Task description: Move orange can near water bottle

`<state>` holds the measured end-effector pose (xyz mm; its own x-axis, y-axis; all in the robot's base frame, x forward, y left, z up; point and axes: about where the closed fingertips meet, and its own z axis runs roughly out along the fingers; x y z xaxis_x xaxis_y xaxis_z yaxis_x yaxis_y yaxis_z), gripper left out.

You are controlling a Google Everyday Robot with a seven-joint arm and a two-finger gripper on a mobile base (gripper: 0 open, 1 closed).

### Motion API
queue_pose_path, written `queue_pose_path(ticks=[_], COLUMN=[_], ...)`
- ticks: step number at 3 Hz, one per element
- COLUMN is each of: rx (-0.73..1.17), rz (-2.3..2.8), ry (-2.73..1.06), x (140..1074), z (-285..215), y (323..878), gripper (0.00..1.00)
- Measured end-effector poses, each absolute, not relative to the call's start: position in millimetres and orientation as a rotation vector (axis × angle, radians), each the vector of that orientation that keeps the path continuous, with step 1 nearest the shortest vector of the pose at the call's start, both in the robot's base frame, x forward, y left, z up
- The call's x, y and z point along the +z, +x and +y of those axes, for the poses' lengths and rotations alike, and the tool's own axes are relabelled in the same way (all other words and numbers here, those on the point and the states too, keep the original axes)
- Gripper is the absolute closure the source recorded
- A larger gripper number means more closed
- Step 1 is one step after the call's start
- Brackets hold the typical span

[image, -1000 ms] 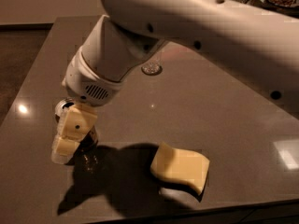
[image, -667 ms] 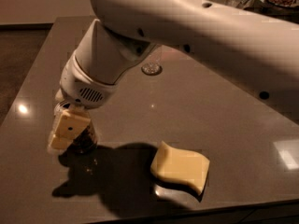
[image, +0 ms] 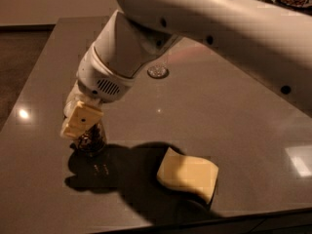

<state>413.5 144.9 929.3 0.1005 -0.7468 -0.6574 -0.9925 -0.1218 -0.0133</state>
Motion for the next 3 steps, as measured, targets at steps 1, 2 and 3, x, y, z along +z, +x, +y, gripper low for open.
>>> queue_pose_path(ticks=[1, 2, 3], rx=[0.68, 0.67, 0.596], rz=[1.789, 1.889, 2.06], ry=[-1.81, -1.688, -1.437], x=[948.9, 948.6, 935.6], z=[96.6, 54.5, -16.9], y=[459.6, 499.4, 559.4], gripper=[1.0, 1.0, 1.0])
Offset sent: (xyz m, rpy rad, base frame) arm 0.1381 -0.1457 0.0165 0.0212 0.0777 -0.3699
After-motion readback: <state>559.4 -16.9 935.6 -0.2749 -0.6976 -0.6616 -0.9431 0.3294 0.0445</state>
